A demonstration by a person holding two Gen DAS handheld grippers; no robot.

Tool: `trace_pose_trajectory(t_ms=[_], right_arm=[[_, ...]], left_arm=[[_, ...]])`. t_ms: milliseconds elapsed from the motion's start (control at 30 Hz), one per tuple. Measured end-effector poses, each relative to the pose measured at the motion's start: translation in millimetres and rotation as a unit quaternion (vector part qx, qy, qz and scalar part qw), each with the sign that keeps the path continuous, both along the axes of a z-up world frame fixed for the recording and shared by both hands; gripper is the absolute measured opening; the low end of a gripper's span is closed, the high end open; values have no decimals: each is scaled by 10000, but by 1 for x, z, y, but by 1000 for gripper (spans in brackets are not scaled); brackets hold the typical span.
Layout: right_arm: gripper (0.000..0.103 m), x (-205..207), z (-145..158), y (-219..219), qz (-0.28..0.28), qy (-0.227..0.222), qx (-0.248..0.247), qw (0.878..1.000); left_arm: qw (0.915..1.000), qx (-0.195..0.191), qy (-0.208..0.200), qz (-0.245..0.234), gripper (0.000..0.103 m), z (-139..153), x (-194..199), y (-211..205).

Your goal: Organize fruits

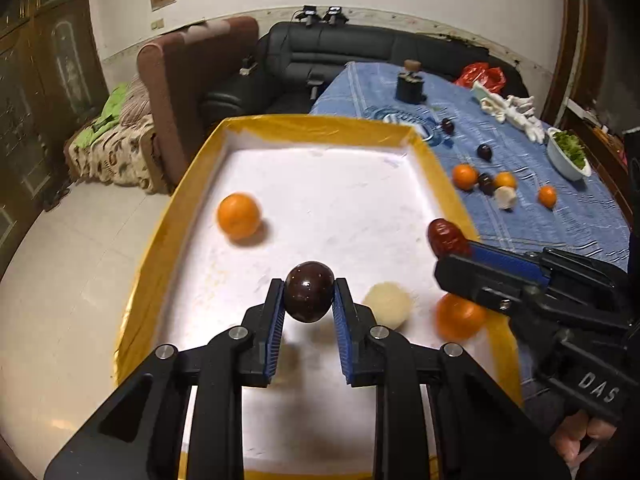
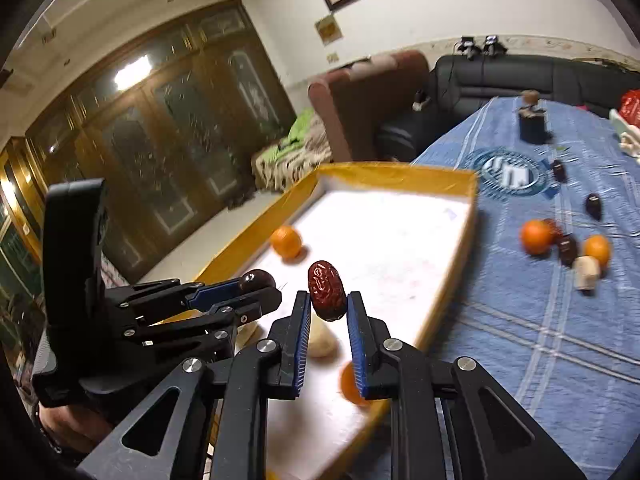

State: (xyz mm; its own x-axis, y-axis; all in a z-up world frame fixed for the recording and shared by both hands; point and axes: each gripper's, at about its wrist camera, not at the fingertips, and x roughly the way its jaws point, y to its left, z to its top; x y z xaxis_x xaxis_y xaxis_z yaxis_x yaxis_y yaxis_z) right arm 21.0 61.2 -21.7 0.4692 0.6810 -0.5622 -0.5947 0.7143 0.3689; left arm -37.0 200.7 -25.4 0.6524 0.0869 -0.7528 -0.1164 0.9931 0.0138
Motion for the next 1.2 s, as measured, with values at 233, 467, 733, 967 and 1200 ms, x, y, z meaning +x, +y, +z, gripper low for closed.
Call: trace_pose_trajectory(t_ms=[233, 467, 733, 967, 1200], right_arm=[[24, -11, -6, 30, 150, 136, -246, 9995], [34, -22, 12, 24, 151, -43, -1, 9999], [42, -19, 30, -42, -565, -270, 225, 9978], [43, 4, 29, -135, -1470, -157, 131, 9889], [43, 37, 12, -227, -2256, 255, 50, 9739]], left_arm=[[9993, 206, 64, 299, 45, -2, -9, 13], [9977, 254, -176, 608, 65, 13, -25, 22], [9994, 67, -334, 51, 73, 32, -23, -25], [9957, -45, -225, -893, 72, 44, 3, -93], [9919, 8, -82, -1269, 72, 41, 41, -132]])
